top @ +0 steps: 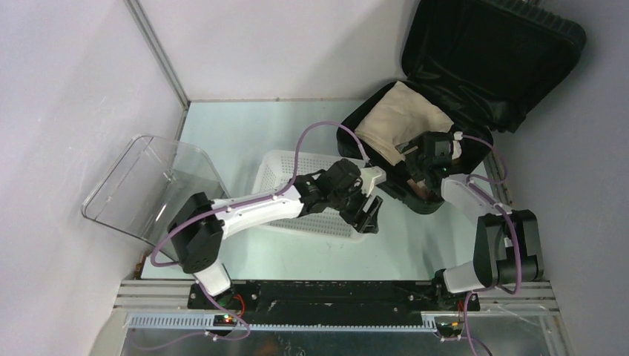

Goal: Open, take out, and arrange the luggage
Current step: Close the clothes in the opened luggage.

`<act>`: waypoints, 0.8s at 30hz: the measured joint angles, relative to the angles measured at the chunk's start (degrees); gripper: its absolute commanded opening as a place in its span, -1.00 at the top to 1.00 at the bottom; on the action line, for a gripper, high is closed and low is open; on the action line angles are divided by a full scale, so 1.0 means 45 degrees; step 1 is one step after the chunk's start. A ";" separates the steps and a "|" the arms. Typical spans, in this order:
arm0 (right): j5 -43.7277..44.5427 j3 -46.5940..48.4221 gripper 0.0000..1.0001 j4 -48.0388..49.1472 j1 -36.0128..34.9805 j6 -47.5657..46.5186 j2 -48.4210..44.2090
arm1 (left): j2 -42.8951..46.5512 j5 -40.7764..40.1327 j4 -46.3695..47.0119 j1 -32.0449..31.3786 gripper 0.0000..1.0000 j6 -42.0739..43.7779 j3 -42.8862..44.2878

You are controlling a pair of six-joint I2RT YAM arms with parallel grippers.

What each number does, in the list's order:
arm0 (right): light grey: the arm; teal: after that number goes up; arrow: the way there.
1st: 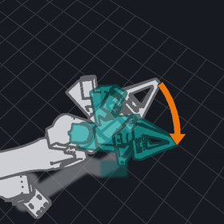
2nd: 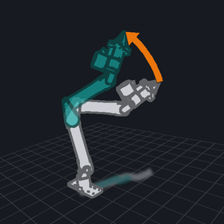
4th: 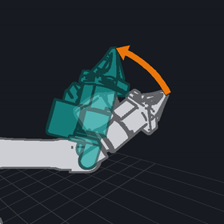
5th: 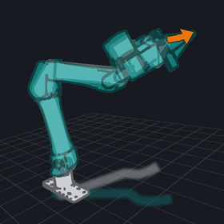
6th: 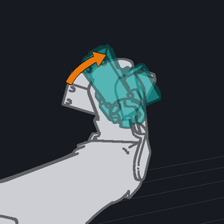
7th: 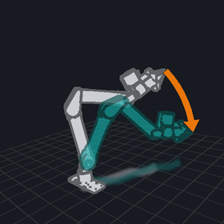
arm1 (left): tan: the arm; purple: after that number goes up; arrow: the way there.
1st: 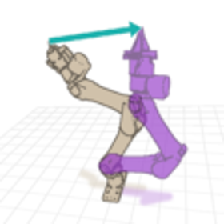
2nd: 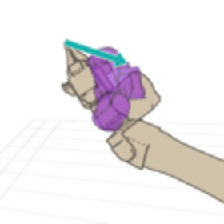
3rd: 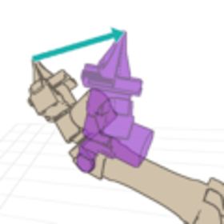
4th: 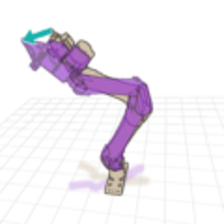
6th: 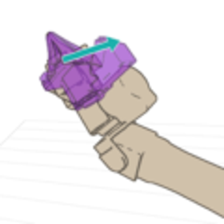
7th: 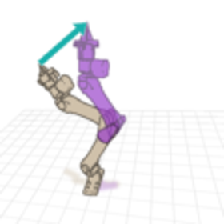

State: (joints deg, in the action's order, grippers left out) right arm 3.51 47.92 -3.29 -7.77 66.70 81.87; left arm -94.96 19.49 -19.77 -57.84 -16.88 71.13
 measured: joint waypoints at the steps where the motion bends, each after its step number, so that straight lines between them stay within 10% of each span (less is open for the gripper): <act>1: 0.0005 0.0000 -0.55 0.0155 0.0000 0.0102 0.0112 | -0.0073 0.0087 0.0199 -0.0058 -0.49 -0.0049 0.0000; 24: -0.0005 0.0000 -0.40 0.2560 0.0005 0.1059 0.2336 | 0.0884 -0.1768 0.0277 -0.0699 -0.52 -0.0287 -0.0034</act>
State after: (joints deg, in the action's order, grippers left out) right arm 3.49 47.92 8.23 -7.75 71.46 92.38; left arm -90.98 11.53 -18.52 -60.99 -18.17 70.98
